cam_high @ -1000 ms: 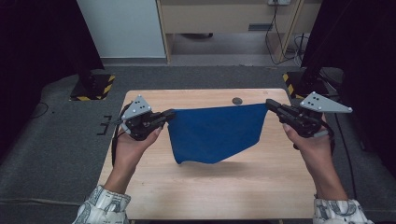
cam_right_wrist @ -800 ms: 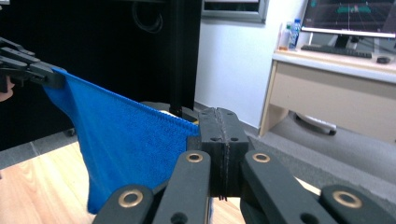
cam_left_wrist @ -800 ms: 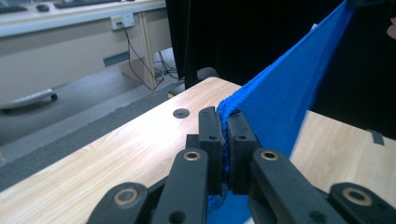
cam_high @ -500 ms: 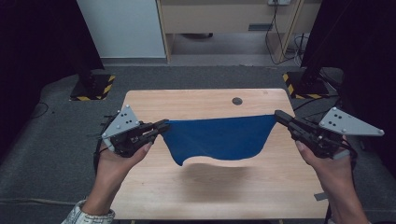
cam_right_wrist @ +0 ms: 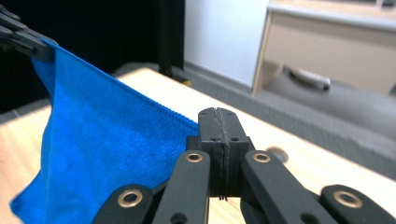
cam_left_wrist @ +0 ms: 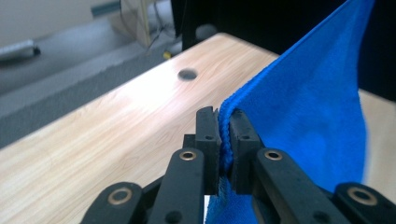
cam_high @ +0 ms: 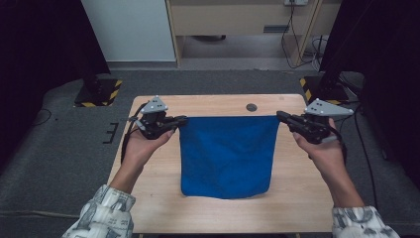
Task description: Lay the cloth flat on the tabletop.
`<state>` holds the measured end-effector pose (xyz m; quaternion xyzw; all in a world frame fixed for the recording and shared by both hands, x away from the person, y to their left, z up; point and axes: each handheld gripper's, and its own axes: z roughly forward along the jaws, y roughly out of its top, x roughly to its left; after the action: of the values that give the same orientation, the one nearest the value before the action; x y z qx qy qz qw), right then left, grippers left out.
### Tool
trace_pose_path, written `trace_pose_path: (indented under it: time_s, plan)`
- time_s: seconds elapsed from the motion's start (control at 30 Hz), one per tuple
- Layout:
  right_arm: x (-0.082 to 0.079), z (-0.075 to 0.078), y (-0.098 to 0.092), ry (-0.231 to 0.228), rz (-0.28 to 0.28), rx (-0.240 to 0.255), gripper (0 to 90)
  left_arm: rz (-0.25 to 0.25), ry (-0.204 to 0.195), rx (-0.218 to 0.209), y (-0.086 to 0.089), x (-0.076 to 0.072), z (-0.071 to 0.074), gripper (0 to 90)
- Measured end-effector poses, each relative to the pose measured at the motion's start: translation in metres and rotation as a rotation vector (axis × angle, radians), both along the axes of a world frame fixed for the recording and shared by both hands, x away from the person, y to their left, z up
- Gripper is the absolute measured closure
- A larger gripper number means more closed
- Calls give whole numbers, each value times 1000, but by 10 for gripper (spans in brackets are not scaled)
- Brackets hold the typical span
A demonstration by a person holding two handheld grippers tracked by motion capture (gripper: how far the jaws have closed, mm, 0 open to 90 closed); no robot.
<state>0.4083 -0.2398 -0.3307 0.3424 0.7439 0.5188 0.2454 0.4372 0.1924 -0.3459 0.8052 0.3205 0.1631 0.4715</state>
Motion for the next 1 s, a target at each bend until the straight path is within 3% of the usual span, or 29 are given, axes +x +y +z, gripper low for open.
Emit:
trace_pose_path:
  time_s: [0.03,0.07,0.1,0.13,0.17,0.2,0.23,0.33,0.37,0.63,1.0]
  plan:
    - [17,-15,1,24,-13,-6,900,10,12,11,-2,8,-7,836]
    - [17,-15,1,24,-13,-6,900,19,29,17,-3,16,-14,836]
    - [34,-29,0,48,-33,-11,900,34,51,20,-6,28,-26,833]
    - [34,-29,0,48,-33,-11,900,34,51,20,-6,28,-26,832]
    - [47,-43,-1,76,-53,-7,900,40,58,27,-7,33,-31,832]
    - [47,-43,-1,76,-53,-7,900,47,60,30,-9,36,-35,832]
    - [57,-53,-1,99,-65,-7,900,60,68,39,-11,43,-42,832]
    - [66,-61,-1,121,-71,-5,900,71,69,52,-11,48,-48,832]
    - [72,-68,2,131,-73,-27,900,86,80,44,-11,53,-54,833]
    - [91,-84,6,164,-110,-42,900,120,85,43,-9,61,-63,834]
    - [108,-88,17,182,-133,-42,900,154,96,46,1,67,-70,844]
